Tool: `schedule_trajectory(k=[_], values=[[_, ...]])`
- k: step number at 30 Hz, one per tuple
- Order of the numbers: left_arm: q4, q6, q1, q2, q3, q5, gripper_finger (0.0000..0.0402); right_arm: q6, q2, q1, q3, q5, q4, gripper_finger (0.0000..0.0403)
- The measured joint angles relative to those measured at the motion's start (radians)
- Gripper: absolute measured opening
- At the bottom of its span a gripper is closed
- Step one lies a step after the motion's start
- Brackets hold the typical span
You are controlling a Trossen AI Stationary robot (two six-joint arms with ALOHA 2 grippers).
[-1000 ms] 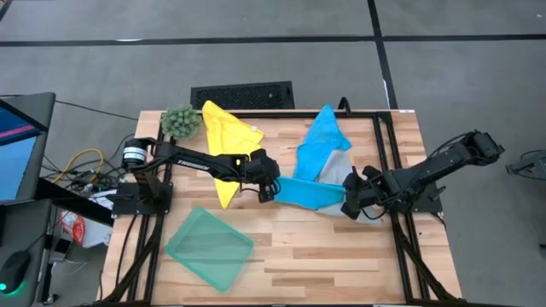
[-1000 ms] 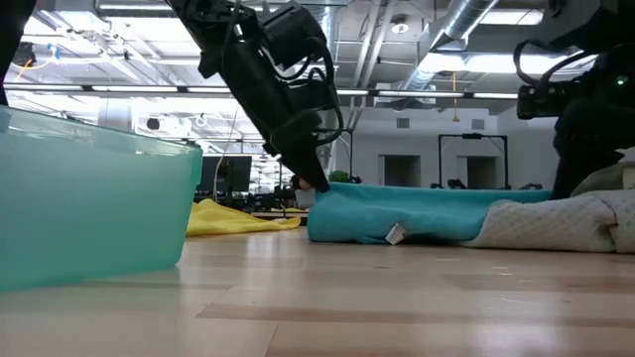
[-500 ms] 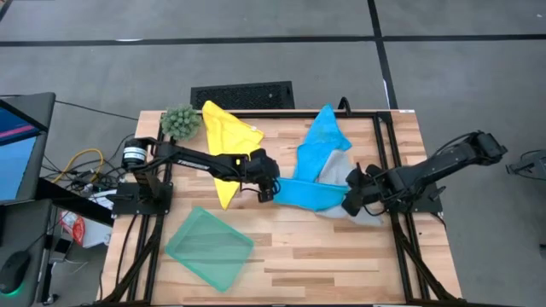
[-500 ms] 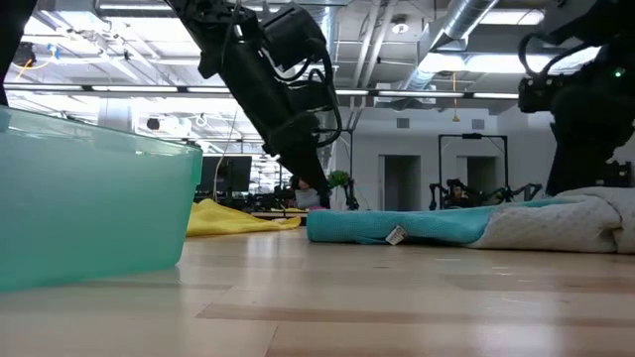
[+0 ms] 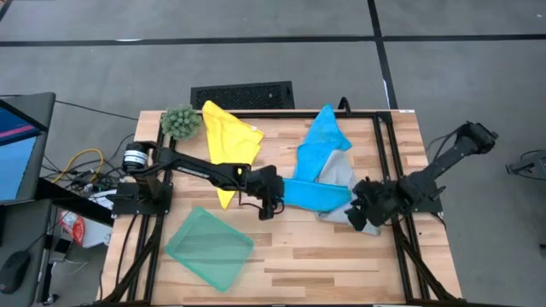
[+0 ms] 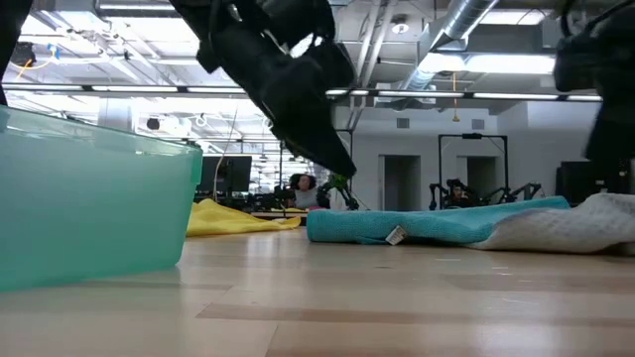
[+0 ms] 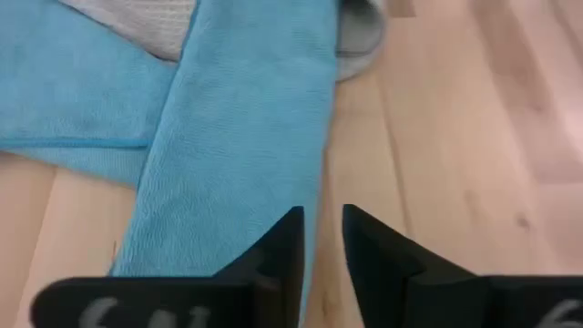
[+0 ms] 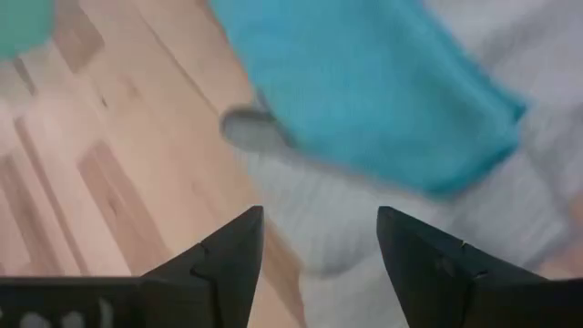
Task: Fold microfiber towels
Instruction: Fold the left blue towel
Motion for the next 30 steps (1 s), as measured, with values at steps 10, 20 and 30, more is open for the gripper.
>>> schedule_trajectory(k=[10, 20, 30], values=[[0.034, -0.051, 0.012, 0.098, -0.002, -0.022, 0.002, 0.329, 0.278, 0.219, 0.0, -0.095, 0.028, 0.0239], [0.009, -0.038, 0.026, 0.098, -0.002, -0.023, 0.0021, 0.568, 0.26, 0.404, 0.0, -0.235, 0.045, 0.0239], [-0.023, -0.038, 0.052, 0.098, -0.002, -0.025, 0.002, 0.508, 0.141, 0.5, 0.128, -0.163, -0.069, 0.0239]])
